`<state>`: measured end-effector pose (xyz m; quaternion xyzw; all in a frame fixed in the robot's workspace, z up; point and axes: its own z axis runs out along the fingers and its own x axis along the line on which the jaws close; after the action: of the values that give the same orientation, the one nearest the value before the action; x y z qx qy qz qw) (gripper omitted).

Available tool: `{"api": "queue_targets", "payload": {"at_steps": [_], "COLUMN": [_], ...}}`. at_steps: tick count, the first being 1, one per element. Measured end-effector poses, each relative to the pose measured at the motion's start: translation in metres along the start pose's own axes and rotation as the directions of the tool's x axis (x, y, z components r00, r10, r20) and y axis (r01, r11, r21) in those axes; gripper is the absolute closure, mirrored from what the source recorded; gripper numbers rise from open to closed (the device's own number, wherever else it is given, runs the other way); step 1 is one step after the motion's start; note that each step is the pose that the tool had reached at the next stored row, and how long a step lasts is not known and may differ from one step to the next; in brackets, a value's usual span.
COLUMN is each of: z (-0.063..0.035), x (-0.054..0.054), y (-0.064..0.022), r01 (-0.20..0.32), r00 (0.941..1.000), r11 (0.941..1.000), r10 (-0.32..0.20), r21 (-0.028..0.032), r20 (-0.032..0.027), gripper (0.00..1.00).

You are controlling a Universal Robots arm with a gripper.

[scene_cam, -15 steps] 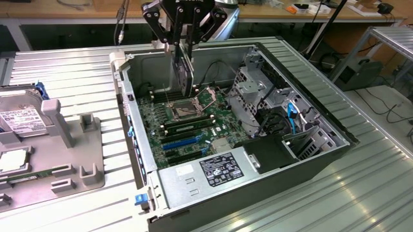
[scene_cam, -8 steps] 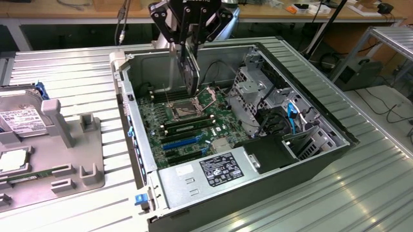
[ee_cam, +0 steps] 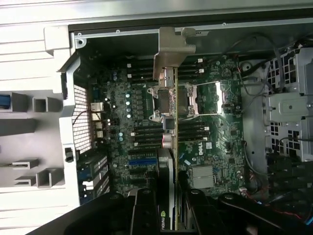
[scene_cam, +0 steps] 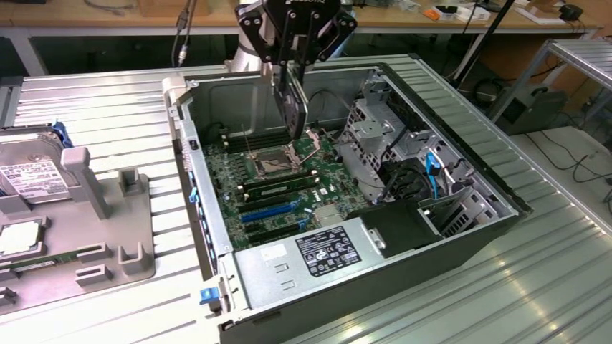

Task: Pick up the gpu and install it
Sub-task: 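Pick up the gpu and move the gpu toward the slot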

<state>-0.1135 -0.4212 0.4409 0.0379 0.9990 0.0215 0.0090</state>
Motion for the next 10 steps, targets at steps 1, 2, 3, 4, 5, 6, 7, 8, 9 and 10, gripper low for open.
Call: {"api": "queue_targets", "payload": {"at_steps": [1,2,3,4,5,6,7,8,9,10], "z": [0.0001,0.0001,0.0001,0.0001,0.0002,0.0001,0.0003,0.0003,0.0003,0.0004], "x": [-0.002,-0.004,-0.005,-0.006,-0.007,-0.008,-0.014,-0.015,-0.016,-0.017], "y": [0.0001,0.0003,0.0003,0.0004,0.0005,0.0006,0.0010,0.0011,0.0012,0.0012], "r01": [0.000,0.000,0.000,0.000,0.000,0.000,0.000,0.000,0.000,0.000], "r00": [1.0000,1.0000,1.0000,1.0000,1.0000,1.0000,1.0000,1.0000,1.0000,1.0000], "r11": [1.0000,1.0000,1.0000,1.0000,1.0000,1.0000,1.0000,1.0000,1.0000,1.0000], "r10": [0.000,0.000,0.000,0.000,0.000,0.000,0.000,0.000,0.000,0.000], "r21": [0.0000,0.0000,0.0000,0.0000,0.0000,0.0000,-0.0001,0.0000,0.0000,-0.0001], "r20": [0.0000,0.0000,0.0000,0.0000,0.0000,0.0000,0.0000,0.0000,0.0000,0.0000], "gripper": [0.73,0.73,0.73,0.73,0.73,0.73,0.73,0.73,0.73,0.73]}}
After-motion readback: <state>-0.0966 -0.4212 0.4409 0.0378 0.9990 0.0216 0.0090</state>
